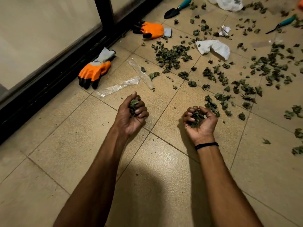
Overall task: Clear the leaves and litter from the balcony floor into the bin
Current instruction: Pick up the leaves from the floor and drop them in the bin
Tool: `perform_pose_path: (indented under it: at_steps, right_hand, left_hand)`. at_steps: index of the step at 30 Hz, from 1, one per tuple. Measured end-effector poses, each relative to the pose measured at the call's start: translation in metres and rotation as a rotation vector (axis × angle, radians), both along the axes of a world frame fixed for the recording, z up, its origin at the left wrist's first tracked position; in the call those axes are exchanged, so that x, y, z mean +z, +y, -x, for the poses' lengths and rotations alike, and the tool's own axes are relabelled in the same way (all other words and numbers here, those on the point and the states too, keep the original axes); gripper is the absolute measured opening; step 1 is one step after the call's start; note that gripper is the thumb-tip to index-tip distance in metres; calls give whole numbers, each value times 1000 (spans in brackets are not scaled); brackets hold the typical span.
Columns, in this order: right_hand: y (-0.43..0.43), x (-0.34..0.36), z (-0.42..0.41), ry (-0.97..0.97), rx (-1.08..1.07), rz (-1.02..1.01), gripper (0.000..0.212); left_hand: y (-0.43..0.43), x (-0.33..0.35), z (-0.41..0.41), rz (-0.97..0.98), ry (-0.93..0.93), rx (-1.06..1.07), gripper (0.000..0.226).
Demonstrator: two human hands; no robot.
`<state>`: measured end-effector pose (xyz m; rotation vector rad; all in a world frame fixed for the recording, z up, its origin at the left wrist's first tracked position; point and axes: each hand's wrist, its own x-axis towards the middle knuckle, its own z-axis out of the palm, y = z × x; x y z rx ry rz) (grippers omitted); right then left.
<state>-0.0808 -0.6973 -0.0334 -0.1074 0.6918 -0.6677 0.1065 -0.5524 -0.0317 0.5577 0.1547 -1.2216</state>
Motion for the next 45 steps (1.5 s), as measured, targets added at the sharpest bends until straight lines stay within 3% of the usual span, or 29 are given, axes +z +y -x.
perform_pose_path:
  at_steps: [9,17,22,28,34,39,42,45]
  right_hand:
    - [45,34,-40,45,161,-2,22]
    - [112,93,-84,20,351,84,20]
    - [195,130,-136,-27,524,98,18]
    - [361,170,-205,-129,855,46,13]
    - [538,204,-231,-171,1236,-63,15]
    - [648,233,-232,-263,1478,-179,16]
    - [704,236,-223,-336,1683,-144,34]
    - [739,235,-204,-469,1973,-123,70]
  left_hand:
    - [14,8,20,90,134,42,21]
    - [97,65,-10,102,121,291,30]
    - [216,125,-43,148,29,558,30]
    - [401,185,-46,160,-123,995,29]
    - [560,229,-10,-92,-263,1477,31]
    - [653,250,28,-410,-163,1864,32]
    - [688,241,49,-766,-86,1857,28]
    - [701,242,65,-1008,-62,1771,31]
